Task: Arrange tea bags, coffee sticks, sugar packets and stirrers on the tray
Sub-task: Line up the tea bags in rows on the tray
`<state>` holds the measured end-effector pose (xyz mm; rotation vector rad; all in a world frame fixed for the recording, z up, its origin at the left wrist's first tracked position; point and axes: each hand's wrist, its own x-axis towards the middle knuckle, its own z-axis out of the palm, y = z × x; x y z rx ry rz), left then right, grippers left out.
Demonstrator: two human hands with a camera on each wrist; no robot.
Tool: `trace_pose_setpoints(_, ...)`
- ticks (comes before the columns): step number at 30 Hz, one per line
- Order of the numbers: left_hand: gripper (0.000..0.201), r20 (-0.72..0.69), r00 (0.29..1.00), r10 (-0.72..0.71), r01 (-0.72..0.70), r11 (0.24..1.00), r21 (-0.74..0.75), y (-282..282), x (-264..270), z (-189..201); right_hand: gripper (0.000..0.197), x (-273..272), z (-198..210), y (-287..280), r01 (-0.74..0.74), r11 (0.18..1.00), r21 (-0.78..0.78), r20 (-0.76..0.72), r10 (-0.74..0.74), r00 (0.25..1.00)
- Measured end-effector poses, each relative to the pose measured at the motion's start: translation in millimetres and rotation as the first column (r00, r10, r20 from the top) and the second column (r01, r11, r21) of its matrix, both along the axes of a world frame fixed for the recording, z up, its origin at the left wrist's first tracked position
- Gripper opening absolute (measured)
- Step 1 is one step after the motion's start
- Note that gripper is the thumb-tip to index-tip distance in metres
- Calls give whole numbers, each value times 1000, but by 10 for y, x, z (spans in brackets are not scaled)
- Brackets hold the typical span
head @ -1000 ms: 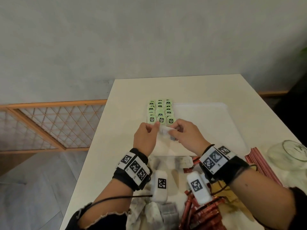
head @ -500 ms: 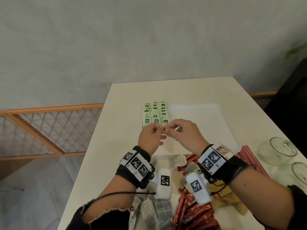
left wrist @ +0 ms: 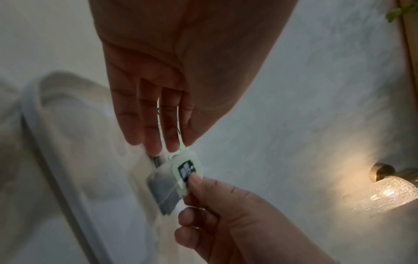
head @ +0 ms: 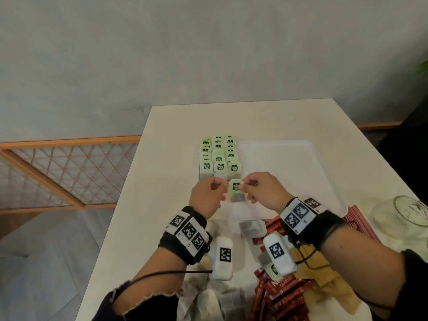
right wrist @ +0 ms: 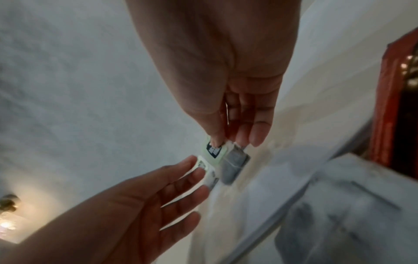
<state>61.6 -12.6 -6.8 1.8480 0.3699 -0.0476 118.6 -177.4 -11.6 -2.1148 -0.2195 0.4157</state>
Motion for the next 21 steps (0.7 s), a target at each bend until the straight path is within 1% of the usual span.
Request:
trace_pose_setpoints(4, 7, -10, 1000, 4, -3, 999, 45, 147, 89, -77, 9, 231, -122, 36, 66, 998, -21, -21, -67, 998)
trace_pose_setpoints(8, 8, -9, 1000, 6, -6, 999, 52, 213, 138, -117, 3, 421, -189, 121, 121, 992, 17, -18, -121, 993)
trace_pose_setpoints(14, 6, -8, 1000, -1, 1, 998, 69, 229, 200, -152, 3, 483, -217, 175, 134, 990, 52, -12, -134, 991)
trace_pose_setpoints(18, 6, 8, 1000, -13, 13, 995, 98, 199, 194, -115, 15, 438, -132, 143, 141, 988, 64, 33, -143, 989)
trace_pose_setpoints(21, 6, 22, 999, -45, 42, 994, 103, 142, 121, -24, 22, 327, 41, 83, 148, 986, 83, 71, -154, 986)
